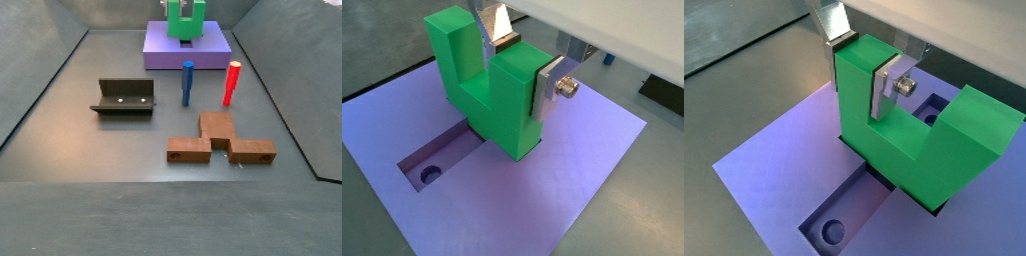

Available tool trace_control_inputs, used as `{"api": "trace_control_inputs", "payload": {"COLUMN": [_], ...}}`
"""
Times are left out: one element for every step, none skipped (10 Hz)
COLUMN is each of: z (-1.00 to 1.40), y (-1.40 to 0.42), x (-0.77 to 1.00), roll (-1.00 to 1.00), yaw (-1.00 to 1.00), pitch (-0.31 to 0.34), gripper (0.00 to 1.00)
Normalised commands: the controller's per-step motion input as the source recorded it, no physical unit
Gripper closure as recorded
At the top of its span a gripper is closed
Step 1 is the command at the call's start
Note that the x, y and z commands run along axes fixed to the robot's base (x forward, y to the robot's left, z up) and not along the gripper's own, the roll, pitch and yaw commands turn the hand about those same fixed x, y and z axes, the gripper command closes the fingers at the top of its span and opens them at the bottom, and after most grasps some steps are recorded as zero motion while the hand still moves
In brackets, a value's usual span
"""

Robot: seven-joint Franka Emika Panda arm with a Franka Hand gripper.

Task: Pick up the green object. Move up. Move to above the board. Insert the green object.
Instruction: Insert the green object.

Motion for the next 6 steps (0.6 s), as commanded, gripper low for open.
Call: {"api": "trace_control_inputs", "payload": {"z": [-0.23, -0.51, -0.65, -0.67, -0.63, -0.57], "y": [0.00, 0.11, 0.16, 0.13, 0.08, 0.00], "x": [-0.01, -0.07, -0.08, -0.08, -0.09, 0.00], "roll": [0.08, 0.07, 0.05, 0.05, 0.03, 0.00], "yaw": [0.03, 0.07, 0.12, 0.14, 0.13, 0.00], "pitch": [-0.023, -0.069, -0.114, -0.126, -0.136, -0.124], "gripper": [1.00, 1.00, 1.00, 1.00, 1.00, 1.00]}}
